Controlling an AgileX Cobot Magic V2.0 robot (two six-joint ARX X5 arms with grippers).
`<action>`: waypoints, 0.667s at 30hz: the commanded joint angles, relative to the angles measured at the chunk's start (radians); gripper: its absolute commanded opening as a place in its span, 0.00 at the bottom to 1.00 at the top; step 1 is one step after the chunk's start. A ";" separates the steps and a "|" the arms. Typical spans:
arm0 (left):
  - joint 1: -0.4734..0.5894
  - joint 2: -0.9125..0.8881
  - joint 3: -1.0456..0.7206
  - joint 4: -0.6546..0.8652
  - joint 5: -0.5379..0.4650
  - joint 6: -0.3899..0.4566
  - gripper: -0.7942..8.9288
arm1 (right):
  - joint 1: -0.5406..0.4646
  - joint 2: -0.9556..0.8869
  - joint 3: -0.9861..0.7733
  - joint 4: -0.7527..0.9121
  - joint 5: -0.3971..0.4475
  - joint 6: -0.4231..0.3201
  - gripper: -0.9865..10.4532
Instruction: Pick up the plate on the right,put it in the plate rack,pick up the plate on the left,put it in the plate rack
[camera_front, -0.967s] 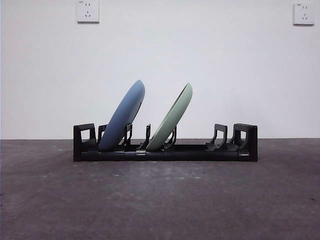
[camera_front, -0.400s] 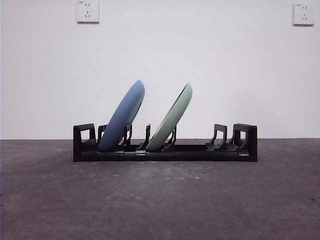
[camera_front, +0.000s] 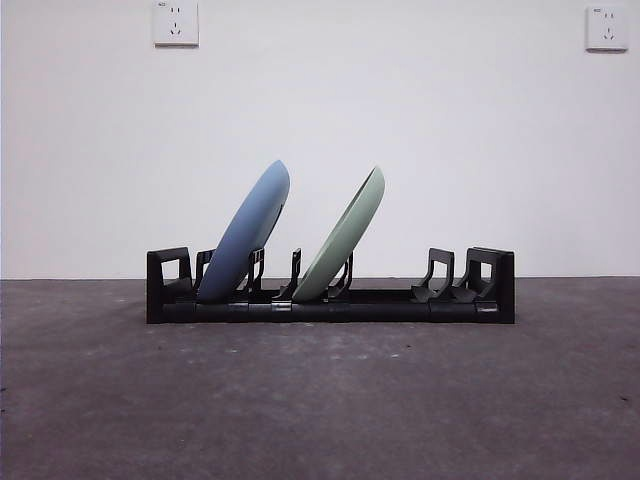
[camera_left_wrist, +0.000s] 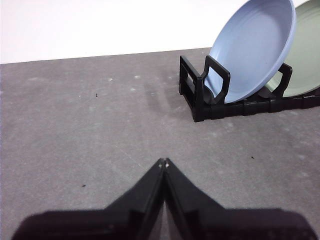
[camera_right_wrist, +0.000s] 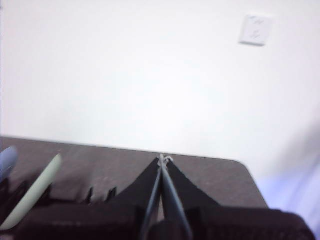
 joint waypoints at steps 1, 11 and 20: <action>0.003 0.000 -0.011 0.008 0.001 -0.006 0.08 | -0.024 -0.103 -0.176 0.075 0.001 0.013 0.09; 0.003 0.000 -0.011 0.008 0.001 -0.006 0.08 | -0.033 -0.420 -0.779 0.378 0.002 0.127 0.09; 0.003 0.003 -0.011 0.009 0.001 -0.006 0.08 | -0.033 -0.533 -1.101 0.509 0.001 0.210 0.09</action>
